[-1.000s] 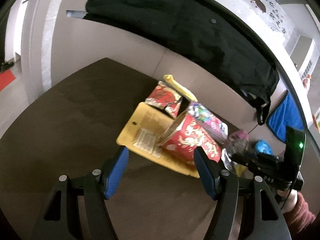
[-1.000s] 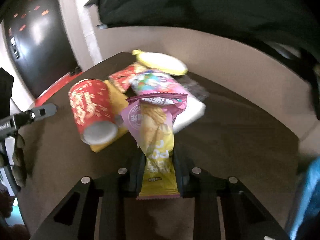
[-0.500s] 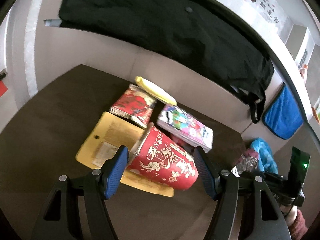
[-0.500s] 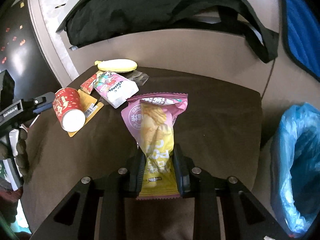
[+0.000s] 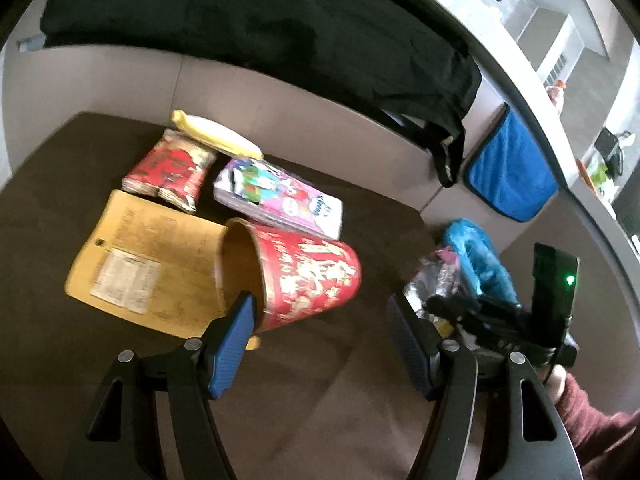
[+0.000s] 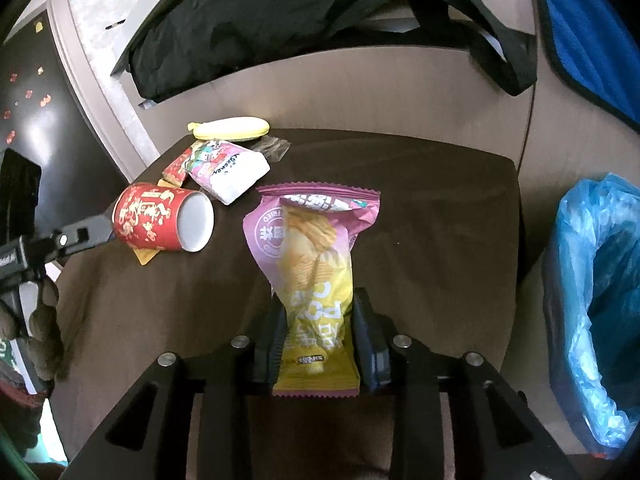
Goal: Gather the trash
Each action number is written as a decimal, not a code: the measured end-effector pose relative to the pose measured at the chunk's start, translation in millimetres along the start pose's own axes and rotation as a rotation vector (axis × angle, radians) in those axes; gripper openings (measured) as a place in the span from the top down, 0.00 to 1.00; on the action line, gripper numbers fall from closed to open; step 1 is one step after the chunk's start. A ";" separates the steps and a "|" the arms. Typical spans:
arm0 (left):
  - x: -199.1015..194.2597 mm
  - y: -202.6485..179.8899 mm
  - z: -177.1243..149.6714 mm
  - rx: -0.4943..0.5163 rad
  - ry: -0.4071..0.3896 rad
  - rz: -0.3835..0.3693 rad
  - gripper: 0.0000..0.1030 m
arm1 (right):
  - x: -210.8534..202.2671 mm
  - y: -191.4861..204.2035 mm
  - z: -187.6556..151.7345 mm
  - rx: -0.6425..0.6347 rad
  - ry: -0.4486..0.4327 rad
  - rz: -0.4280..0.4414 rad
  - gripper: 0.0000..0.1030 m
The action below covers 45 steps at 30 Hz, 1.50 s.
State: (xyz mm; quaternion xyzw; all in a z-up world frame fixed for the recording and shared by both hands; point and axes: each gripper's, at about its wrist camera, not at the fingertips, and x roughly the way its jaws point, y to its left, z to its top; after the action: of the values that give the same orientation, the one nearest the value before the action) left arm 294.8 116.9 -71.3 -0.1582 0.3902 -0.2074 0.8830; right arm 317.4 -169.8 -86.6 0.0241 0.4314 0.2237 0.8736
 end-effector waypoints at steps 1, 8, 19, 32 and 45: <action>-5.4 5.5 1.8 -0.007 -0.028 0.049 0.34 | -1.2 -0.3 -0.3 0.002 -0.005 0.002 0.65; -11.5 81.0 28.4 -0.177 -0.100 0.341 0.34 | -6.5 10.4 0.4 -0.046 -0.035 -0.018 0.58; 45.2 114.4 72.1 -0.110 0.033 0.289 0.34 | -13.9 23.6 -2.2 -0.092 -0.052 -0.040 0.53; 6.2 48.7 -4.1 -0.015 0.129 0.112 0.34 | -31.6 30.9 -16.4 -0.060 -0.055 -0.033 0.52; -25.8 14.6 -30.7 0.100 0.060 0.176 0.34 | -60.7 50.7 -35.5 -0.071 -0.063 -0.011 0.48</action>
State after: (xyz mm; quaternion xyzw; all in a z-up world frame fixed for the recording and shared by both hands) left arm 259.5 138.5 -81.4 -0.0730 0.4179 -0.1529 0.8925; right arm 239.5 -154.6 -51.9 -0.0024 0.3954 0.2332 0.8884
